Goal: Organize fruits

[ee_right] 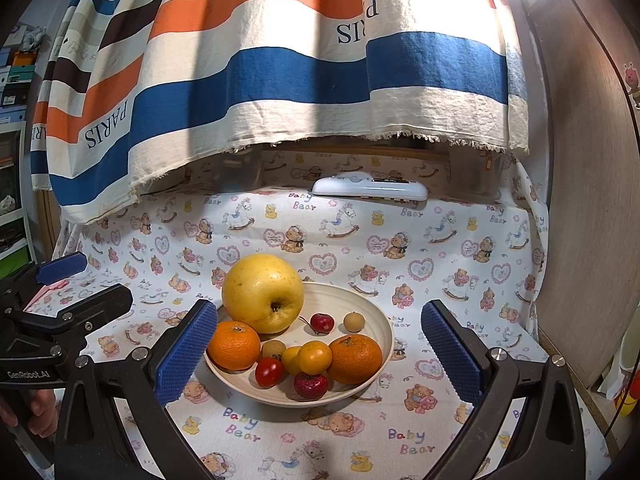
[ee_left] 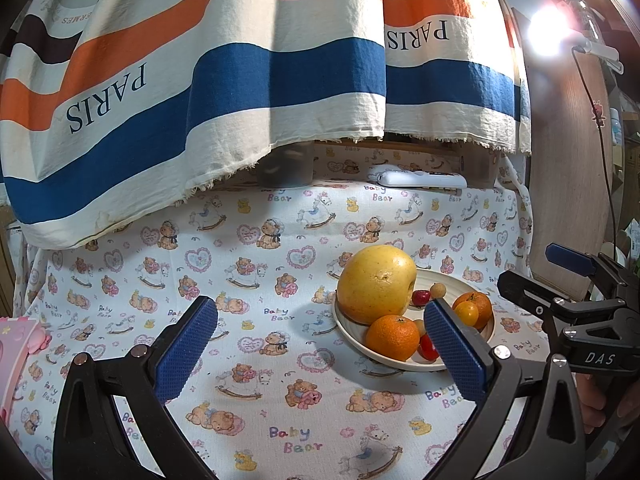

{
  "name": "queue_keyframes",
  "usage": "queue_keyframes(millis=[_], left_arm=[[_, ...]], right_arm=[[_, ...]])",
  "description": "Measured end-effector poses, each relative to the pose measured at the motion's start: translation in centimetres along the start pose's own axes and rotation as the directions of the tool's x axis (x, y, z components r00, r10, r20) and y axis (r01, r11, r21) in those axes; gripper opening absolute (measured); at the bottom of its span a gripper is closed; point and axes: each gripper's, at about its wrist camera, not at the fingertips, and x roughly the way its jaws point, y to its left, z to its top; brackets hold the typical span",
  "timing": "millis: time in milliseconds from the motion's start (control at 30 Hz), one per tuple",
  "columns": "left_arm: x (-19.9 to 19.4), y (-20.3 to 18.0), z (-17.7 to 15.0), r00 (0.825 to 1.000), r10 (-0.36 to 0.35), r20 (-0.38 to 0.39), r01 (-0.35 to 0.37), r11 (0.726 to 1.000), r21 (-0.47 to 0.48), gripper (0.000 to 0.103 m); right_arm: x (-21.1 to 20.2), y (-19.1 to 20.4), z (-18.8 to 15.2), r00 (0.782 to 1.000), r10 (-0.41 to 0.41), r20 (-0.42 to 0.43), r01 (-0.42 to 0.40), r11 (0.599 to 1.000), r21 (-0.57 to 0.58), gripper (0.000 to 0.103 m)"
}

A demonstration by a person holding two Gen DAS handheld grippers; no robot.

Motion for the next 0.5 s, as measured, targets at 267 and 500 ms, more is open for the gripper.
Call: queue_keyframes(millis=[267, 500], left_arm=[[-0.02, 0.0, -0.03, 1.0, 0.0, 0.0, 0.0, 1.0, 0.001, 0.103], [-0.03, 0.0, -0.02, 1.0, 0.001, 0.001, -0.001, 1.0, 0.001, 0.103]], right_arm=[[-0.05, 0.0, 0.01, 1.0, -0.002, 0.0, 0.002, 1.0, 0.001, 0.102], [0.02, 0.19, 0.01, 1.0, -0.011, 0.001, 0.011, 1.0, 0.002, 0.102]])
